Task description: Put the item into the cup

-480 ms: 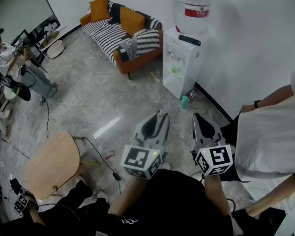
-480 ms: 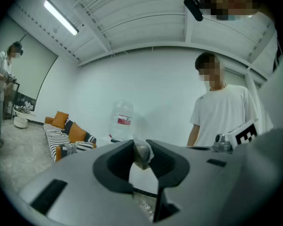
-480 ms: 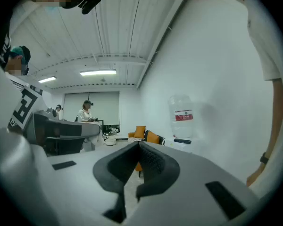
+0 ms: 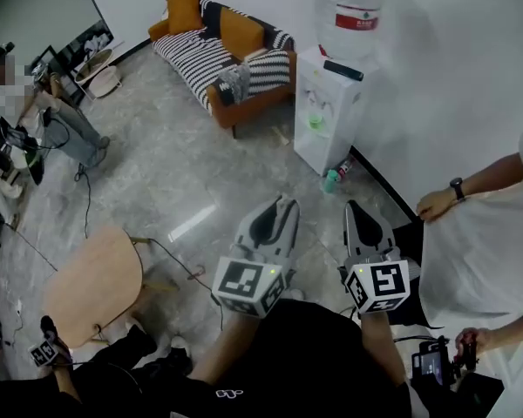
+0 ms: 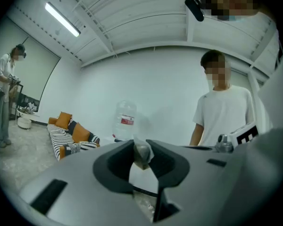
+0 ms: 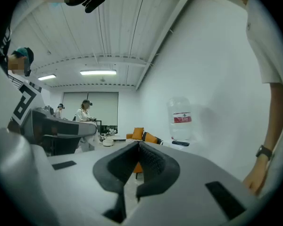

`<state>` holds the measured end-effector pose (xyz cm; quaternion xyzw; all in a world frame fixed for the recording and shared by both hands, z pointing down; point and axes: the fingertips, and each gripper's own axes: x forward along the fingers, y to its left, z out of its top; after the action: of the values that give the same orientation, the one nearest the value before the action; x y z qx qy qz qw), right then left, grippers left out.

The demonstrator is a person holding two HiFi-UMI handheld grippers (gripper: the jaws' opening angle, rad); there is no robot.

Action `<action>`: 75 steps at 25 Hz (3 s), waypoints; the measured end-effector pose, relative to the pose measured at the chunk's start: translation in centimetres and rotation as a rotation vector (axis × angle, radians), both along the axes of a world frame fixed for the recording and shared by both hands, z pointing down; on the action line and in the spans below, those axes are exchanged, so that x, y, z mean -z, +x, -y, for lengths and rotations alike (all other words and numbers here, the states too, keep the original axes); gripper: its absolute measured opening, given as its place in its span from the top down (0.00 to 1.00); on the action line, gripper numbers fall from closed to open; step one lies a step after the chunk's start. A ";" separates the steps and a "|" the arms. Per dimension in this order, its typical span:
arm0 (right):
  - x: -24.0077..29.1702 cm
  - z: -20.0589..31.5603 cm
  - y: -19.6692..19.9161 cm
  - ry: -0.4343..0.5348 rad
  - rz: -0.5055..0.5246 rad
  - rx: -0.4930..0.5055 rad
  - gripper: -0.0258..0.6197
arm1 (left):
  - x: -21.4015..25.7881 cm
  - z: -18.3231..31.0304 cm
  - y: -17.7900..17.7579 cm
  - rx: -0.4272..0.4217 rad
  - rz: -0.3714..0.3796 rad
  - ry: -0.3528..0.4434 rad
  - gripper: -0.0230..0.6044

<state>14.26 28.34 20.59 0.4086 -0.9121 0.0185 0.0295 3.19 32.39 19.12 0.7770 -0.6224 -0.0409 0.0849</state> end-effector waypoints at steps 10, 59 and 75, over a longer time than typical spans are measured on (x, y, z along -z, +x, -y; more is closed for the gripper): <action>-0.1 1.0 1.7 0.000 -0.009 -0.067 0.94 | 0.1 1.0 0.1 -0.022 -0.009 0.004 0.84; -1.8 17.1 1.5 -0.052 0.072 -0.108 0.94 | 1.1 18.4 -2.3 -0.033 0.083 -0.038 0.84; -5.8 27.2 -0.3 -0.149 0.076 -0.177 0.94 | -3.8 28.4 -6.5 -0.034 0.086 -0.182 0.84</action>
<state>13.96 1.17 26.35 0.4833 -0.8689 0.1040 0.0235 -3.30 4.02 22.96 0.7774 -0.6135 0.0506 0.1289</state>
